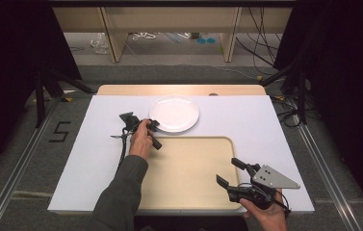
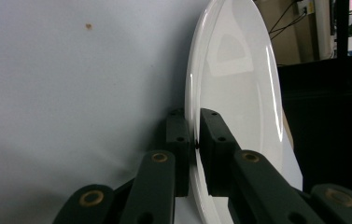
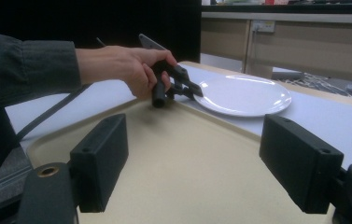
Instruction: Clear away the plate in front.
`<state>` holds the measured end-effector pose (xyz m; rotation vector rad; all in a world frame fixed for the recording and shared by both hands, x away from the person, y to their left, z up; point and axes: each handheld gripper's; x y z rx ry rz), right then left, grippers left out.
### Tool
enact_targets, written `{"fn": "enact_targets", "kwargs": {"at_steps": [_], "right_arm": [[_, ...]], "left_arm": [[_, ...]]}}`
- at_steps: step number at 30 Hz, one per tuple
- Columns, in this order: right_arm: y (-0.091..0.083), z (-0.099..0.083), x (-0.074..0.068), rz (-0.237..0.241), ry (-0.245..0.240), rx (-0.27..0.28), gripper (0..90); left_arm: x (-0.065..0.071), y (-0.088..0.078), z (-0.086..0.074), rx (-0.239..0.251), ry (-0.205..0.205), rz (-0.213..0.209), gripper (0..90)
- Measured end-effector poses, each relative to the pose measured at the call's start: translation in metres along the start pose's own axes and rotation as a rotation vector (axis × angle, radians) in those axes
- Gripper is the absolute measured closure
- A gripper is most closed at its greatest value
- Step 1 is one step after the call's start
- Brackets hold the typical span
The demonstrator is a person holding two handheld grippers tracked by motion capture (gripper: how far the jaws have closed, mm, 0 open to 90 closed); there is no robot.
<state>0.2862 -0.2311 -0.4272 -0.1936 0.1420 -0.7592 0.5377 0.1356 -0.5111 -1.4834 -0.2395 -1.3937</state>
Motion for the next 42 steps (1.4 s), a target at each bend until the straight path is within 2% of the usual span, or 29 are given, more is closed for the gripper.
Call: {"fn": "enact_targets", "kwargs": {"at_steps": [3,6,13,19,22,23,26,30,33,34,38,42], "right_arm": [[0.0,0.0,0.0,0.001,0.005,0.001,25.5],[0.0,0.0,0.0,0.005,0.003,0.006,25.7],[-0.002,0.001,0.0,0.004,-0.001,-0.003,26.0],[-0.001,0.001,0.0,0.012,-0.001,0.012,26.1],[0.0,0.001,0.0,0.014,0.004,0.017,26.0],[-0.001,0.001,-0.001,0.011,0.006,0.015,26.0],[-0.001,0.001,0.0,0.015,0.002,0.02,26.1],[0.0,0.001,-0.001,0.015,0.004,0.027,26.1],[-0.001,0.002,-0.001,0.007,-0.001,0.026,26.0],[-0.001,0.001,-0.001,0.015,0.005,0.031,26.1],[-0.002,0.002,0.0,0.011,0.003,0.008,26.0],[-0.001,0.002,0.0,0.018,0.004,0.028,26.0]], "left_arm": [[0.0,-0.002,0.001,0.003,-0.001,-0.02,84.9],[-0.001,-0.003,0.001,0.019,-0.005,-0.058,86.3],[-0.003,-0.004,0.0,0.035,-0.045,-0.105,87.1],[-0.007,-0.003,-0.001,0.044,-0.067,-0.134,86.9],[-0.007,-0.003,-0.002,0.052,-0.07,-0.133,86.8],[-0.008,-0.004,-0.002,0.052,-0.053,-0.124,86.8],[-0.006,-0.006,-0.002,0.06,-0.057,-0.146,86.3],[-0.003,-0.007,-0.004,0.073,-0.088,-0.164,85.4],[-0.002,-0.007,-0.005,0.076,-0.114,-0.196,84.3],[-0.001,-0.007,-0.006,0.079,-0.101,-0.198,84.1],[0.001,-0.008,-0.006,0.08,-0.109,-0.21,83.5],[0.006,-0.013,-0.009,0.092,-0.093,-0.226,82.2]]}}
Point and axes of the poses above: each handheld gripper's, and its own axes: y roughly forward along the jaws, z roughly out of its top, x roughly to its right
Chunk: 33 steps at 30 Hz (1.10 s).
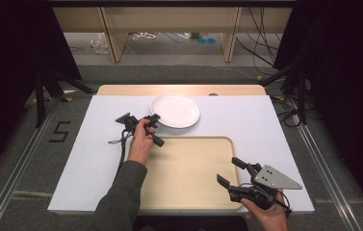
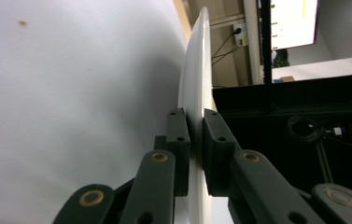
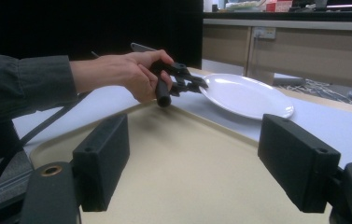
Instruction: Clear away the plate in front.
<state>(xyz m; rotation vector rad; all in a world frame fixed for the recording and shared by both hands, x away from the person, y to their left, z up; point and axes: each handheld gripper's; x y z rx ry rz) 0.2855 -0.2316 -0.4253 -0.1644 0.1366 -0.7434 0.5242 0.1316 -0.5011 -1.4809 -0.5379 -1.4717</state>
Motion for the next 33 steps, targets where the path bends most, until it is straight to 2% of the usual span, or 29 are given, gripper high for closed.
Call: {"fn": "enact_targets", "kwargs": {"at_steps": [1,2,4,5,6,8,11,14,15,16,19,21,22,23,25,26,30,31,33], "right_arm": [[0.0,0.0,0.0,0.0,0.0,-0.001,26.0],[0.0,0.0,0.0,0.001,0.0,-0.002,26.0],[0.001,0.0,0.0,0.003,0.001,0.006,26.0],[0.0,0.0,0.0,-0.007,-0.009,0.0,26.0],[0.0,0.0,-0.001,-0.004,-0.007,0.001,26.0],[0.0,0.0,0.0,-0.002,-0.011,0.005,26.0],[0.0,0.0,0.0,0.0,-0.015,0.01,26.0],[0.0,0.001,0.001,-0.008,-0.015,0.004,26.0],[0.0,0.0,0.001,0.002,-0.016,0.017,26.0],[-0.001,0.001,0.001,-0.005,-0.013,-0.001,26.0],[0.0,0.0,0.001,0.008,-0.015,0.0,26.0],[0.0,0.001,0.001,0.003,-0.016,-0.004,26.0],[0.0,0.0,0.001,-0.004,-0.019,0.009,26.0],[0.0,0.001,0.001,0.007,-0.014,0.005,26.0],[0.001,0.0,0.0,0.008,-0.008,0.012,26.0],[0.0,0.001,0.001,-0.003,-0.017,0.011,26.0],[0.001,0.0,0.0,0.011,-0.007,0.019,26.0],[-0.001,0.001,0.001,-0.002,-0.021,-0.01,26.0],[0.001,0.001,0.001,0.007,-0.014,0.01,26.0]], "left_arm": [[0.003,0.0,-0.001,0.003,0.012,-0.016,81.6],[0.004,-0.001,-0.002,-0.002,0.013,-0.014,81.3],[0.005,-0.002,-0.003,0.0,-0.002,-0.035,81.1],[0.006,-0.004,-0.004,-0.005,0.005,-0.037,81.0],[0.007,-0.005,-0.005,0.001,-0.009,-0.048,81.0],[0.008,-0.007,-0.005,0.001,0.004,-0.062,81.0],[0.012,-0.012,-0.005,0.013,-0.012,-0.081,81.1],[0.014,-0.015,-0.006,0.011,-0.01,-0.1,80.2],[0.016,-0.021,-0.008,-0.007,-0.021,-0.109,79.9],[0.019,-0.024,-0.009,-0.006,-0.01,-0.108,79.9],[0.027,-0.03,-0.011,-0.012,-0.022,-0.168,79.6],[0.03,-0.033,-0.012,-0.013,-0.031,-0.183,79.6],[0.033,-0.036,-0.013,-0.016,-0.029,-0.197,79.6],[0.036,-0.041,-0.016,-0.013,-0.04,-0.222,79.8],[0.037,-0.046,-0.018,-0.023,-0.02,-0.234,79.7],[0.036,-0.049,-0.019,-0.025,-0.032,-0.239,79.7],[0.033,-0.06,-0.024,-0.024,-0.032,-0.263,79.4],[0.032,-0.062,-0.026,-0.029,-0.026,-0.27,79.4],[0.032,-0.067,-0.029,-0.029,-0.041,-0.276,79.4]]}}
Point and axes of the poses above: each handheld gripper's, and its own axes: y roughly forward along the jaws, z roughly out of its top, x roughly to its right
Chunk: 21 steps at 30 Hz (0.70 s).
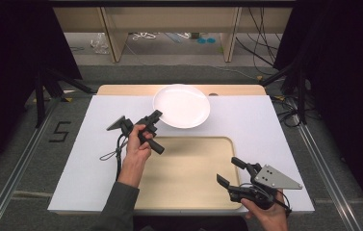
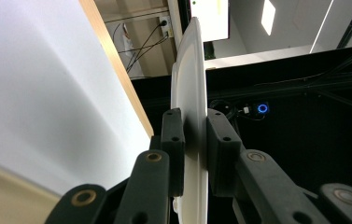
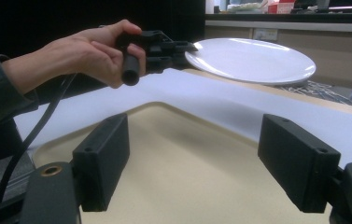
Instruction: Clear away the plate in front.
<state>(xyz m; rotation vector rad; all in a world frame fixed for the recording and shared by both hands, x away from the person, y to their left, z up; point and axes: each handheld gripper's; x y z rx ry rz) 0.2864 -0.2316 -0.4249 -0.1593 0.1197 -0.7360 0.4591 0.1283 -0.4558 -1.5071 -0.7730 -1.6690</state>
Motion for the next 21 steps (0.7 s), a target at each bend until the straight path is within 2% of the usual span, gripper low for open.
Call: {"fn": "enact_targets", "kwargs": {"at_steps": [1,3,4,5,6,7,11,14,15,21], "right_arm": [[0.0,0.0,0.0,-0.002,-0.003,0.004,26.0],[-0.001,0.001,0.0,-0.01,-0.006,-0.018,26.0],[0.0,0.0,0.0,-0.005,0.0,0.007,26.1],[-0.001,0.0,0.001,-0.004,-0.004,0.004,26.0],[-0.001,0.001,0.001,-0.009,-0.009,0.002,26.0],[-0.001,0.001,0.001,-0.01,-0.007,0.001,26.0],[0.0,0.001,0.001,-0.001,-0.005,0.007,26.0],[0.0,0.001,0.001,0.0,-0.012,0.002,26.0],[-0.001,0.001,0.001,-0.002,-0.009,-0.003,26.0],[-0.002,0.001,0.001,-0.012,-0.006,-0.002,26.0]], "left_arm": [[0.0,-0.002,-0.001,-0.004,0.014,-0.006,79.3],[0.0,-0.008,-0.004,-0.003,0.001,-0.013,79.3],[0.0,-0.01,-0.004,-0.004,0.002,-0.018,79.2],[-0.001,-0.013,-0.005,0.0,0.007,-0.018,79.4],[-0.001,-0.015,-0.006,-0.004,-0.013,-0.02,79.5],[0.0,-0.018,-0.007,0.0,0.009,-0.024,79.1],[0.001,-0.027,-0.014,-0.002,0.022,-0.029,78.3],[-0.001,-0.034,-0.02,-0.017,0.004,-0.027,78.3],[-0.002,-0.036,-0.021,-0.024,0.01,-0.036,78.2],[-0.006,-0.053,-0.033,-0.023,-0.01,-0.061,78.0]]}}
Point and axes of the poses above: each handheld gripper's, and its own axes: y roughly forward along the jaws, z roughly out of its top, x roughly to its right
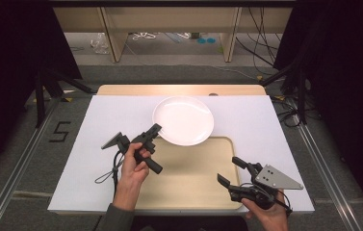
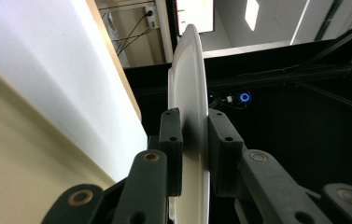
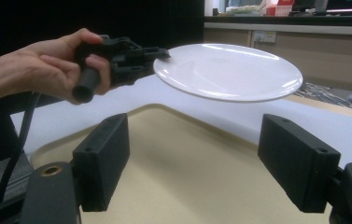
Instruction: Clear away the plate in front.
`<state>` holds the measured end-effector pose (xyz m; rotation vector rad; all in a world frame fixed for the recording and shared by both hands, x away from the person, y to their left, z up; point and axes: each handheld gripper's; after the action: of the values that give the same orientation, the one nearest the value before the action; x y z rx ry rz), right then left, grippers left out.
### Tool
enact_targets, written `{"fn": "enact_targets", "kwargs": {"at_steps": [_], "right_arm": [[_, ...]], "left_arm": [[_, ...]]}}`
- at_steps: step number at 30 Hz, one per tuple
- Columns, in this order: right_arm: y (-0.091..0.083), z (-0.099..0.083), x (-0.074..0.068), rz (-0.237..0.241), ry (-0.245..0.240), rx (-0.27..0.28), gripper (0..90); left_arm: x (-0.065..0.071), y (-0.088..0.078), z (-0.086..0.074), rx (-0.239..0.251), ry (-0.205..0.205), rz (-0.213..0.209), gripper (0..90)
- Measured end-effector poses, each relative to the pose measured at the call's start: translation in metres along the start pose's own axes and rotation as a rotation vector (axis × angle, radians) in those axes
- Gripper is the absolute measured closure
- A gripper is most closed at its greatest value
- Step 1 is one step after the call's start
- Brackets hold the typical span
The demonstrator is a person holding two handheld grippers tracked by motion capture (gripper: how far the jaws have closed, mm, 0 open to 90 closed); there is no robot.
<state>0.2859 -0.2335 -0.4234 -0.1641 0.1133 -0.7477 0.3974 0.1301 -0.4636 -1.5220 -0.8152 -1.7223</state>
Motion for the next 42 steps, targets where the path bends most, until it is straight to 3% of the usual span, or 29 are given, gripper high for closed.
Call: {"fn": "enact_targets", "kwargs": {"at_steps": [3,4,6,10,26,33,42], "right_arm": [[0.001,-0.001,0.0,0.011,0.005,0.01,26.1],[0.002,-0.001,0.0,0.009,0.0,0.009,26.0],[0.002,-0.001,0.0,0.013,-0.004,0.005,26.0],[0.001,0.0,-0.001,0.007,0.001,0.001,25.9],[0.001,0.0,-0.001,0.008,0.002,0.005,25.6],[-0.001,0.001,0.0,-0.003,0.004,0.001,25.1],[0.0,0.001,0.0,0.0,0.006,0.018,24.5]], "left_arm": [[-0.001,-0.011,-0.006,0.005,-0.004,-0.021,77.8],[-0.002,-0.014,-0.007,0.007,-0.031,-0.027,77.5],[-0.002,-0.02,-0.01,0.004,-0.009,-0.024,77.7],[-0.001,-0.03,-0.016,-0.005,-0.005,-0.036,76.8],[-0.008,-0.067,-0.03,0.007,-0.027,-0.071,77.0],[-0.018,-0.082,-0.031,0.018,-0.029,-0.043,76.7],[-0.029,-0.09,-0.036,0.01,-0.031,-0.017,76.4]]}}
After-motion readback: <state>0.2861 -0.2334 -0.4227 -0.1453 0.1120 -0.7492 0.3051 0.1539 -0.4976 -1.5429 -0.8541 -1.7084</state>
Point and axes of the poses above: each handheld gripper's, and its own axes: y roughly forward along the jaws, z roughly out of its top, x roughly to its right
